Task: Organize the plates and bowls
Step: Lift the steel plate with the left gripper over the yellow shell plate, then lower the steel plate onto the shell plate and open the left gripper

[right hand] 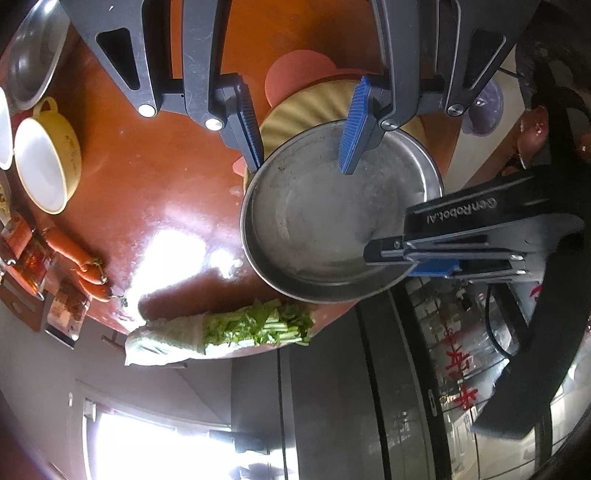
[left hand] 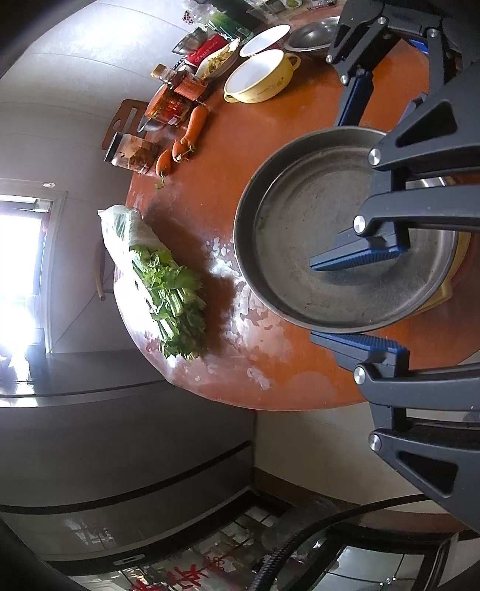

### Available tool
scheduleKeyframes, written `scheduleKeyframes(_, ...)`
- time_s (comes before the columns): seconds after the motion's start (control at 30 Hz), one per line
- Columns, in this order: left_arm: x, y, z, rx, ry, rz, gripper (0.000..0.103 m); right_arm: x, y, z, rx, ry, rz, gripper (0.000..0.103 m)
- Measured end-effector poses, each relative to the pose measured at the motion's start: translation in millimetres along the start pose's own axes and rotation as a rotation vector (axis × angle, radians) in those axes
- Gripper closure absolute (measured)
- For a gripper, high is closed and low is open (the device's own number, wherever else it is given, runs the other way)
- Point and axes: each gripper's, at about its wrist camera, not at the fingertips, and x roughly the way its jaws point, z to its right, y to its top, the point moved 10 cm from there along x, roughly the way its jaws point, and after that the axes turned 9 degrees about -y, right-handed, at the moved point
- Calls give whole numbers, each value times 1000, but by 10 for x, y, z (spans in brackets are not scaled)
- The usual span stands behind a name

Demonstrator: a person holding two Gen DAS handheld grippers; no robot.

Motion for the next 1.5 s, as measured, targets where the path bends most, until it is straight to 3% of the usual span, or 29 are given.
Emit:
scheduleKeyframes(0.3,57,-37,-31,5,2,-14,71,122,-117,-68,-23,0,-40,59)
scheduleKeyframes(1.5,161,-41,-40,9,-15,-33,69,60,-119,-116,-71,-18,-33,55)
